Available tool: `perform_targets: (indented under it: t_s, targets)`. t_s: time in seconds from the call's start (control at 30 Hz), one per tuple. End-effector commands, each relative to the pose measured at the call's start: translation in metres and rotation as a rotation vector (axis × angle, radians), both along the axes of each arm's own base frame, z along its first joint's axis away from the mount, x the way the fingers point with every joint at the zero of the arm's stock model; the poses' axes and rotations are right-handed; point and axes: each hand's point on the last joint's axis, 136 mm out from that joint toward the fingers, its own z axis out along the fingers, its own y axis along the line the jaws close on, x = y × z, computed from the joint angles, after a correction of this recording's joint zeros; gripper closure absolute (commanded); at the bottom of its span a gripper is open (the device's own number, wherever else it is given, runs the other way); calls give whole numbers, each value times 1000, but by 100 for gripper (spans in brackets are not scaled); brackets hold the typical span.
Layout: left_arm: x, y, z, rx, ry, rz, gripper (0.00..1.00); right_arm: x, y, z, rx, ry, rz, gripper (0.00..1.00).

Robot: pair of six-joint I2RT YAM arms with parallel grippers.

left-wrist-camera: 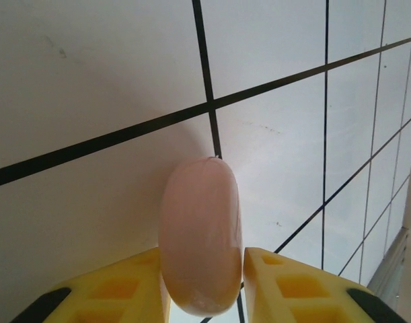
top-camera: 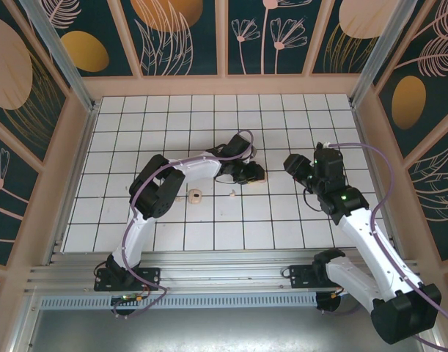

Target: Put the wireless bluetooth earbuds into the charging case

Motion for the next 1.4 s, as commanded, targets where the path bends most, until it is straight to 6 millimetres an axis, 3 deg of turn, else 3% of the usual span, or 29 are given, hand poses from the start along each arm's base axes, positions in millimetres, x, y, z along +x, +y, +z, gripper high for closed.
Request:
perform_targets:
  t_s: [0.0, 0.37, 0.47, 0.6, 0.8, 1.0, 1.17, 1.37]
  targets:
    - [4, 5, 11, 53, -45, -11, 65, -2, -4, 4, 13, -3, -17, 52]
    - [13, 34, 67, 189, -209, -14, 58, 0, 4, 7, 38, -3, 14, 52]
    - [9, 52, 82, 248, -247, -13, 57, 2, 10, 8, 52, 0, 33, 52]
    - [-6, 90, 88, 378, -270, -7, 56, 6, 20, 7, 63, 11, 63, 52]
    - [-41, 158, 75, 574, -230, 18, 52, 11, 39, 3, 47, 34, 115, 51]
    - [-66, 202, 61, 606, -164, 90, 47, 13, 56, 0, 30, 53, 157, 51]
    - [-73, 232, 39, 607, -103, 145, 46, 14, 65, -3, 19, 68, 179, 51]
    - [-70, 244, 23, 636, -79, 133, 45, 14, 71, -4, 9, 78, 190, 51]
